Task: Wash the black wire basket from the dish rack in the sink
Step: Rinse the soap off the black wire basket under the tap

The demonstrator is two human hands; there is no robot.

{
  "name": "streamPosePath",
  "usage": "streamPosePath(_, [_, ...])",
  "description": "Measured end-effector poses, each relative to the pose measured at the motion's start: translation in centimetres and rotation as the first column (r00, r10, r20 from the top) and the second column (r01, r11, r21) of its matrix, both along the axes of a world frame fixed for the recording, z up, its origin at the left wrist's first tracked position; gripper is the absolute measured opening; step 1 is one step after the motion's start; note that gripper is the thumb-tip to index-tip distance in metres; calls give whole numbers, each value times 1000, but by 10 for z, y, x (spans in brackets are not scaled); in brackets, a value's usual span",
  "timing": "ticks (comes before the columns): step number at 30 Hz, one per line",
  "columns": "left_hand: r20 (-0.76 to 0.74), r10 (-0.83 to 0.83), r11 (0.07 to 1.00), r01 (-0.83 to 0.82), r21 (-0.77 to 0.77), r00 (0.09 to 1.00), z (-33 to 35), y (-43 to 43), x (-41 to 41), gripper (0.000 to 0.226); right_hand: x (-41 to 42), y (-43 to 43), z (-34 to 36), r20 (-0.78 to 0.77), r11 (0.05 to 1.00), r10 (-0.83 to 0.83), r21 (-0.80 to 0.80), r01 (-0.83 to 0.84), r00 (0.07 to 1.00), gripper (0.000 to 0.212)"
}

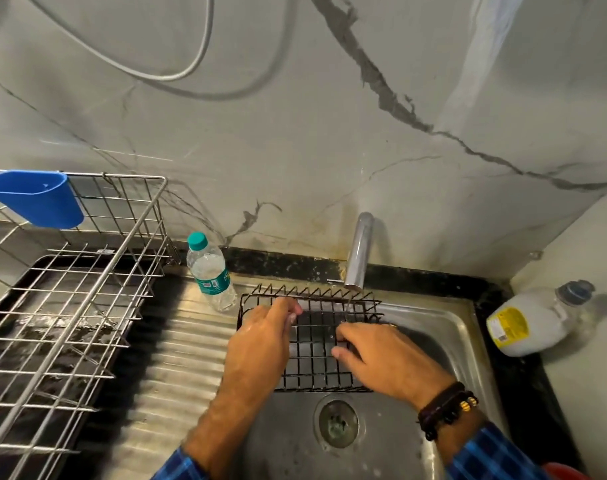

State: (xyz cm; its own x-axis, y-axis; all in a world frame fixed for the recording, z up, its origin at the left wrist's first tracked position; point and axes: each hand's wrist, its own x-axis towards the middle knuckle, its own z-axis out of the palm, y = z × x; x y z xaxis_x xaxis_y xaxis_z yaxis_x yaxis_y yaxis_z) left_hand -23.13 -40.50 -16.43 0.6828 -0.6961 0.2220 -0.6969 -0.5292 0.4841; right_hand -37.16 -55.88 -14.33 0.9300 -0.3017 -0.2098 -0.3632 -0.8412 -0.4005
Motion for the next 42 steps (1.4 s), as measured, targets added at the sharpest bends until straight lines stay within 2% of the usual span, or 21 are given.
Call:
streamPosePath(3, [115,-75,990,88,-108,990,0,-4,-2,17,-11,-7,-3,93,994,-46,-96,55,995,21])
streamPosePath(7, [247,-190,976,209,-54,950,-8,-15,-2,39,-21,-12,-7,149,972,-76,-208,106,986,25])
streamPosePath(9, [303,-195,975,219,-44,933,-12,-19,-4,42,-23,-8,-13,112,957,-115,-255,140,987,29])
streamPosePath(12, [363,-95,995,103,-1,927,-14,-21,-6,42,-32,-1,-31,316,867,-208,-378,324,926,37])
streamPosePath(13, [330,-28,1000,27,6,943,-12,-21,-6,45,-37,0,-37,387,813,-220,-434,388,895,37])
streamPosePath(14, [166,14,1000,-15,4,986,-7,-22,-5,47,-42,2,-41,427,765,-229,-477,433,875,34])
streamPosePath(15, [-71,25,1000,-25,4,997,0,-23,-4,50,-47,2,-46,449,720,-227,-520,459,864,30])
streamPosePath(16, [-334,-11,1000,7,-13,943,2,-24,-1,52,-51,1,-48,469,685,-229,-545,483,853,28])
streamPosePath(17, [-553,-58,998,49,-30,831,2,-28,2,53,-53,-2,-51,485,653,-245,-558,513,840,28])
streamPosePath(19, [-746,-67,998,36,-58,662,8,-39,-1,45,-54,-11,-53,496,620,-295,-551,559,817,34])
streamPosePath(21, [-863,-4,990,-117,-73,505,23,-49,-8,42,-55,-18,-58,470,628,-306,-554,547,828,44])
streamPosePath(23, [-938,44,980,-195,-26,345,32,-57,-15,50,-61,-20,-64,464,635,-262,-578,513,846,45])
streamPosePath(26, [-999,-20,967,-254,-29,37,34,-67,-12,60,-72,-22,-73,493,619,-193,-610,495,848,33])
streamPosePath(27, [-999,-30,953,-301,-26,-10,33,-69,-11,63,-73,-21,-74,478,628,-182,-616,476,859,33])
streamPosePath(29, [-998,-59,920,-388,-44,-24,22,-75,-14,71,-73,-19,-75,474,673,-229,-555,490,850,34])
streamPosePath(30, [-998,-66,900,-432,-60,1,18,-79,-19,73,-71,-18,-74,497,703,-297,-464,539,816,34])
streamPosePath(32, [-989,-32,842,-529,-104,143,6,-85,-26,64,-66,-13,-73,520,736,-462,-227,638,718,36])
streamPosePath(34, [-975,36,802,-588,-101,217,2,-89,-33,54,-58,-7,-73,504,723,-593,-9,690,628,35])
streamPosePath(37, [-989,8,789,-608,-86,150,2,-96,-34,49,-45,0,-63,459,638,-729,185,748,508,50])
streamPosePath(40, [-996,-35,818,-571,-72,76,-2,-101,-32,49,-35,9,-54,586,629,-679,153,762,442,61])
streamPosePath(42, [-998,-58,823,-564,-65,29,-2,-103,-32,51,-26,17,-57,612,687,-566,-20,726,552,66])
